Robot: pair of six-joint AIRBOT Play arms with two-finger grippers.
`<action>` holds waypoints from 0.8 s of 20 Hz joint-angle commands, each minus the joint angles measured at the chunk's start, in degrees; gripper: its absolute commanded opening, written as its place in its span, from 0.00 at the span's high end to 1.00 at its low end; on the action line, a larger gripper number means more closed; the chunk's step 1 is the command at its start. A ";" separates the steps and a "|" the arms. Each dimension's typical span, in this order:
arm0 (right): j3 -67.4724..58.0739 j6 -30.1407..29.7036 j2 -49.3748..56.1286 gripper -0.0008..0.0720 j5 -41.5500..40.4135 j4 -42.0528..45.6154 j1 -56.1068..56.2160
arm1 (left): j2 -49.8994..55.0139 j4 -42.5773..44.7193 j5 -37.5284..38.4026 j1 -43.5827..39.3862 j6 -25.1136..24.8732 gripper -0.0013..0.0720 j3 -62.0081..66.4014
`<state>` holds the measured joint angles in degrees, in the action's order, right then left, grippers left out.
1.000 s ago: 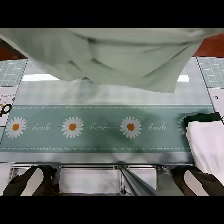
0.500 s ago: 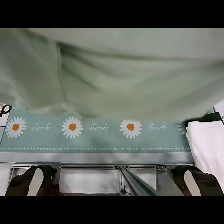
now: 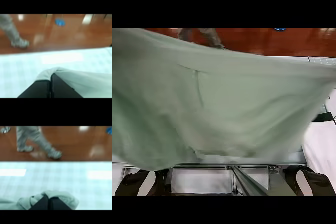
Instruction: Fold the shirts.
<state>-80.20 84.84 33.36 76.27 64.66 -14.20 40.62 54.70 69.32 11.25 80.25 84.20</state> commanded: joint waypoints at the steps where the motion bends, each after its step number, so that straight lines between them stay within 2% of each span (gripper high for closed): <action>1: 14.91 -5.51 6.93 0.96 -8.00 -8.70 0.02 | 9.11 0.15 -6.08 -0.81 0.37 0.96 -10.78; 5: 17.92 -13.62 26.73 0.96 -17.64 -18.25 0.02 | 27.04 -2.03 -17.14 -2.38 -1.27 0.96 -10.82; 8: 12.68 -19.43 43.04 0.96 -22.80 -28.74 0.13 | 41.29 -5.86 -20.52 -2.60 -1.55 0.96 -4.96; 12: -3.50 -19.43 62.23 0.96 -22.84 -31.26 3.82 | 56.22 -7.43 -20.48 -2.69 -1.53 0.96 8.07; 15: -11.93 -14.56 71.01 0.96 -27.21 -31.32 7.26 | 62.18 -10.86 -20.72 -2.82 -1.51 0.95 12.96; 16: -13.40 -13.14 72.98 0.92 -28.72 -31.34 7.91 | 62.99 -11.04 -19.87 -3.13 -1.49 0.75 12.98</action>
<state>-86.74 68.36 97.80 51.81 34.96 -8.75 97.84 46.26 49.23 8.47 78.70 93.34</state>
